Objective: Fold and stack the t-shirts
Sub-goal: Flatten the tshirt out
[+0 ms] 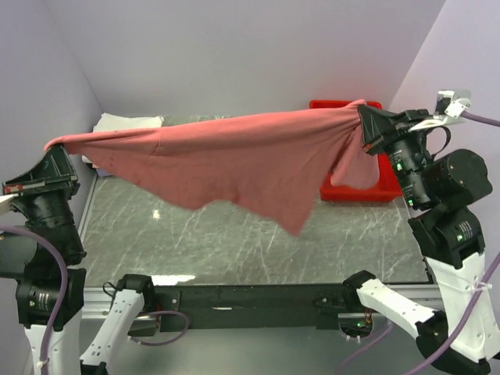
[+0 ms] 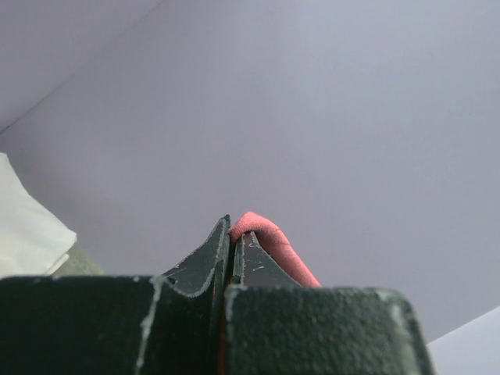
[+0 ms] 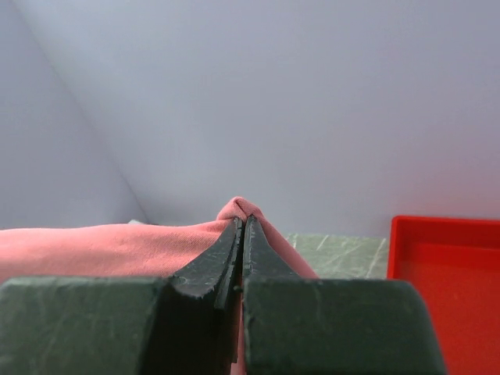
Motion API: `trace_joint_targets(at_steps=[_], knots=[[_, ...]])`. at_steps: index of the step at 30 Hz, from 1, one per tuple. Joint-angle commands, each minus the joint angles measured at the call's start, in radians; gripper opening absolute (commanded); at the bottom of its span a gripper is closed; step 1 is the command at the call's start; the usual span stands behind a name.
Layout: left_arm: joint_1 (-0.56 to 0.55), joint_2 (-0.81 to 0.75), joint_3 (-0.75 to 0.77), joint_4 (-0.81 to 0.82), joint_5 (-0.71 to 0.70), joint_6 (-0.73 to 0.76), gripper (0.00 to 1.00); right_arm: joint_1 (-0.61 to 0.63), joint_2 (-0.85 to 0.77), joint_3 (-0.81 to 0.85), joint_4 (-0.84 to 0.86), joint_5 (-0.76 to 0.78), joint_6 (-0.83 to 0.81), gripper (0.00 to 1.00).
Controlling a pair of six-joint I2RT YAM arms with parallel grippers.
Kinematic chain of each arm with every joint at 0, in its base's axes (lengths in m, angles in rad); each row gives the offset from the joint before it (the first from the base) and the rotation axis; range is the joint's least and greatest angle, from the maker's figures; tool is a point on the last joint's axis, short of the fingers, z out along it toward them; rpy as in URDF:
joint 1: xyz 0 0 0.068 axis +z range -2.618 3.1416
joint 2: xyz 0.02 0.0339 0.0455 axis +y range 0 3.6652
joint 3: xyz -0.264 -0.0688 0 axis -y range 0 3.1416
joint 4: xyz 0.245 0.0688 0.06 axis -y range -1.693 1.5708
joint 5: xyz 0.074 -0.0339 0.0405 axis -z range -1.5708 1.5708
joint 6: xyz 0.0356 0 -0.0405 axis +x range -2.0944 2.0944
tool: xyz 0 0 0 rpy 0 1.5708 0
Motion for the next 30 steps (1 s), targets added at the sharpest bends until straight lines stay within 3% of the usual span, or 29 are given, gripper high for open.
trace_joint_targets(at_steps=[1,7,12,15,17,18,19,24,30], knots=[[0.005,0.048,-0.011,-0.005,-0.048,0.036,0.01,-0.001,0.012,-0.037,-0.017,-0.009,0.027,0.0],[0.005,0.151,-0.177,-0.074,-0.113,-0.031,0.01,-0.002,0.197,-0.156,-0.02,-0.117,0.082,0.0],[0.005,0.252,-0.316,-0.152,-0.147,-0.094,0.01,-0.001,0.525,-0.198,0.046,-0.155,0.082,0.04],[0.01,0.299,-0.359,-0.192,-0.196,-0.128,0.01,0.022,0.725,-0.073,-0.057,-0.12,0.047,0.18],[0.015,0.315,-0.375,-0.218,-0.219,-0.146,0.01,0.042,0.803,-0.004,-0.134,-0.091,0.032,0.5],[0.016,0.317,-0.395,-0.223,-0.222,-0.156,0.01,0.062,0.814,0.006,-0.15,-0.064,0.033,0.73],[0.018,0.316,-0.404,-0.22,-0.222,-0.157,0.01,0.07,0.819,-0.002,-0.161,-0.053,0.036,0.83],[0.024,0.303,-0.471,-0.206,-0.214,-0.16,0.01,0.093,0.689,-0.173,-0.106,-0.03,0.137,0.85],[0.027,0.277,-0.502,-0.203,-0.21,-0.166,0.01,0.111,0.407,-0.534,-0.089,-0.073,0.268,0.87]])
